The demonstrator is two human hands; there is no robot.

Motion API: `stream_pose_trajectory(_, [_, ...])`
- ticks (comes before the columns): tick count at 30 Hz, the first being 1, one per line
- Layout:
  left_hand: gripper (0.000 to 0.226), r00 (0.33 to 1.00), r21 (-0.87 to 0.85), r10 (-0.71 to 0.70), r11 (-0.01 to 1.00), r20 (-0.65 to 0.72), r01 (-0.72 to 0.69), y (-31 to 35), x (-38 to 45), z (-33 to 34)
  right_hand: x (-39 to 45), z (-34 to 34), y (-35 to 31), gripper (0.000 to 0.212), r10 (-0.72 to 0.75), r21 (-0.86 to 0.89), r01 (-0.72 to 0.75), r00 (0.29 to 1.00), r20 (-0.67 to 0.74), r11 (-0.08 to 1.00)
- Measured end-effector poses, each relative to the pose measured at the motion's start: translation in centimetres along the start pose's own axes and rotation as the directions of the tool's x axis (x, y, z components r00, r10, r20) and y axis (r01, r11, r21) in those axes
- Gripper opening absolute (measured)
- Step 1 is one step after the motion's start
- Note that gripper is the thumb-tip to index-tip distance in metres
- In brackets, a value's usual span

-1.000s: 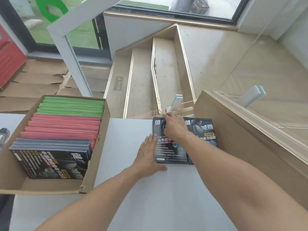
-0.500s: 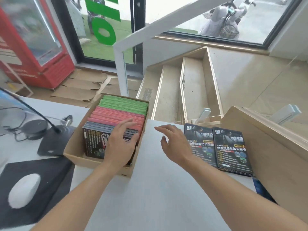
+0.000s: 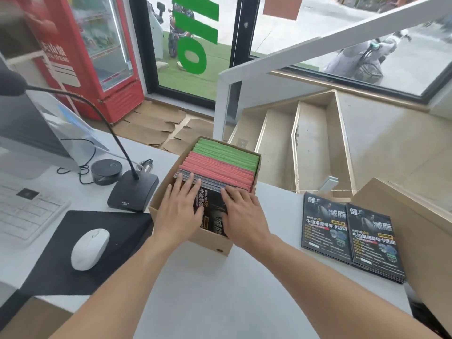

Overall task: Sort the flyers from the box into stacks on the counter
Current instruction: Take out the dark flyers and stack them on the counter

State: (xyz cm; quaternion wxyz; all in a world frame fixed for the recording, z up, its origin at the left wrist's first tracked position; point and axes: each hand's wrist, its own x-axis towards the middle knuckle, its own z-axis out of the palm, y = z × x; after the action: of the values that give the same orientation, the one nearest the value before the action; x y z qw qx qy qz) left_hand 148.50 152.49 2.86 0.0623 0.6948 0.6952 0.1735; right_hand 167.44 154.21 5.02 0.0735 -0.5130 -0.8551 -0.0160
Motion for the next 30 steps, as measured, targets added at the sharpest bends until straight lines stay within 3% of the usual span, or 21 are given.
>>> stream_pose_trajectory(12, [0.068, 0.994, -0.041, 0.036, 0.998, -0.105, -0.04, -0.1, -0.4, 0.4, -1.1, 0.9, -1.0, 0.062, -0.001, -0.159, -0.005, 0.999, -0.038, 0.987])
stream_pose_trajectory(19, [0.065, 0.991, -0.083, 0.036, 0.995, -0.131, -0.047, -0.3, -0.4, 0.6, -1.3, 1.0, -1.3, 0.063, 0.015, -0.161, -0.027, 0.997, -0.074, 0.987])
stream_pose_trajectory(26, [0.063, 0.99, -0.13, 0.035, 0.99, -0.14, -0.053, -0.5, -0.4, 0.7, -1.2, 0.5, -1.6, 0.057, -0.006, -0.115, -0.006, 0.995, -0.1, 0.993])
stream_pose_trajectory(30, [0.049, 0.979, -0.306, -0.021, 0.951, -0.205, -0.044, -0.7, -0.6, 0.1, -2.0, -0.6, -2.1, 0.044, 0.048, 0.107, -0.043, 0.998, -0.039, 0.993])
